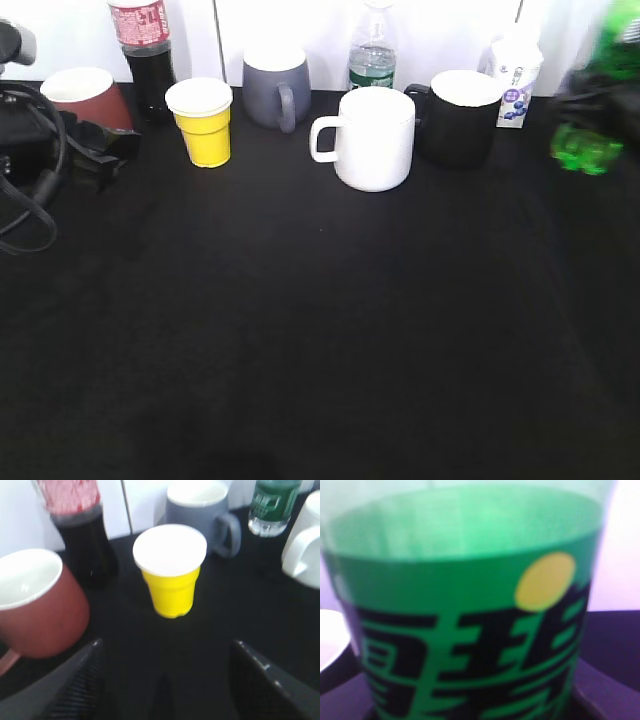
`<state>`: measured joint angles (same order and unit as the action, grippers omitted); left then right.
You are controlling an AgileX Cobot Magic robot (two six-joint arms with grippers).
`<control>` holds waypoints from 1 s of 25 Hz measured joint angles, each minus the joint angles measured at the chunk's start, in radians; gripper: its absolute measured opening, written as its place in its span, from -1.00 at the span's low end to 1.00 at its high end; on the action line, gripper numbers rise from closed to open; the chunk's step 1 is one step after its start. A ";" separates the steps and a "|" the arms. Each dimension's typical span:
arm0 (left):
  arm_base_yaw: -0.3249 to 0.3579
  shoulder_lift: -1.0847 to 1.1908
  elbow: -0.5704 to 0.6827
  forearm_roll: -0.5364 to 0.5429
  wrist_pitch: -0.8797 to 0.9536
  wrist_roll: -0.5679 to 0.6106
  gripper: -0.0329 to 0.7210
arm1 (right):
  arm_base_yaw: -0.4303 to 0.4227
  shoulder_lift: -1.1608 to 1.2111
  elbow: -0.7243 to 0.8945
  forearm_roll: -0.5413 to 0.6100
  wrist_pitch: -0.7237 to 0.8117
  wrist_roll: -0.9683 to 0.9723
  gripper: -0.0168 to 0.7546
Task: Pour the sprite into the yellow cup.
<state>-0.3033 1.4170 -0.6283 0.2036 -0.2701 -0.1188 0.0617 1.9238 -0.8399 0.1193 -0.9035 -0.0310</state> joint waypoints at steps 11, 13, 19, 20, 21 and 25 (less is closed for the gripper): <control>0.000 0.000 0.000 -0.006 0.005 0.000 0.62 | -0.025 0.204 -0.191 -0.027 -0.036 0.002 0.54; 0.000 0.000 0.000 -0.007 0.005 0.000 0.62 | -0.025 0.171 -0.162 -0.028 -0.040 0.002 0.62; 0.000 -0.037 0.000 -0.011 0.038 0.000 0.62 | -0.025 0.031 0.047 -0.029 -0.015 0.002 0.62; -0.002 -0.060 -0.002 -0.011 0.088 0.000 0.62 | -0.025 -0.032 0.062 -0.030 0.085 0.002 0.62; -0.013 -0.093 -0.020 -0.013 0.196 0.000 0.62 | -0.025 -0.120 0.053 -0.031 0.244 0.002 0.61; -0.121 -0.150 -0.174 -0.114 0.812 0.000 0.62 | -0.024 -0.389 -0.142 -0.024 1.303 0.002 0.59</control>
<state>-0.4245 1.2666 -0.8018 0.0899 0.5418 -0.1188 0.0377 1.5347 -0.9820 0.0955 0.3990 -0.0290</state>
